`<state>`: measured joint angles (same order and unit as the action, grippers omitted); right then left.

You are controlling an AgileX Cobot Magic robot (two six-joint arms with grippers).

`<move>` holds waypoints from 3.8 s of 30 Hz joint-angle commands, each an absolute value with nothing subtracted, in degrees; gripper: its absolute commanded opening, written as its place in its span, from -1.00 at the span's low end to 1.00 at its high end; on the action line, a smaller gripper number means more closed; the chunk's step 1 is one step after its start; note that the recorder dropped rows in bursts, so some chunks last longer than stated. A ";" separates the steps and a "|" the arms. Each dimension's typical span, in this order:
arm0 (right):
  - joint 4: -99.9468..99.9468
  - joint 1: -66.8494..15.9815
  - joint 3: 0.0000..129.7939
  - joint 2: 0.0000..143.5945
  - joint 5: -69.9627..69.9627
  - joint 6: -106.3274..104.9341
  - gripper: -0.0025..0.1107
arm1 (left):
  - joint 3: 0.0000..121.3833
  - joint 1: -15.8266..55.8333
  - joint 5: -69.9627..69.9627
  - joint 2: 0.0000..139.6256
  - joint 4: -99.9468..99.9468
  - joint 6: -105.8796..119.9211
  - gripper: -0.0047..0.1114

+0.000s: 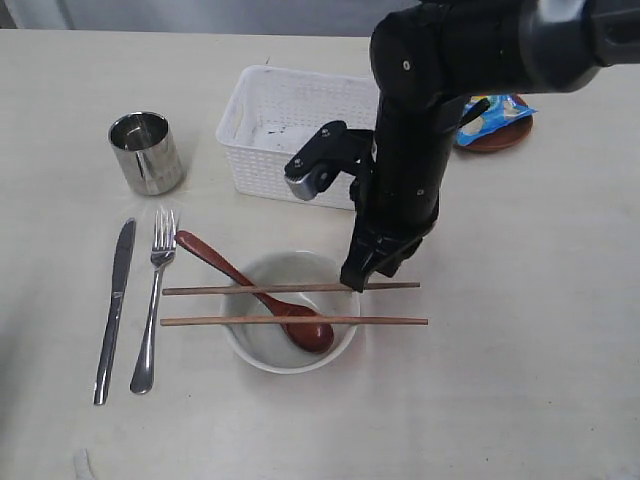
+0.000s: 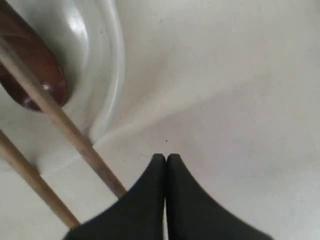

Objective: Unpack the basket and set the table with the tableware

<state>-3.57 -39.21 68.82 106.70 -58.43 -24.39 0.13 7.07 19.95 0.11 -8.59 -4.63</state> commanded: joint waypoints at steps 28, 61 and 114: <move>-12.58 -58.10 62.35 99.53 -50.41 -30.22 -0.96 | 0.00 7.36 19.92 0.00 -8.79 -4.76 -0.92; -0.95 -58.10 62.46 104.43 -39.91 -27.25 -0.96 | 0.00 7.36 19.92 0.00 -8.79 -4.76 -0.92; -17.39 -32.08 83.35 114.02 -46.69 -48.35 0.01 | 0.00 7.36 19.92 0.00 -8.79 -4.76 -0.92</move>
<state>-18.94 -32.33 82.27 111.05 -47.19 -48.35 0.13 7.07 19.95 0.11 -8.59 -4.63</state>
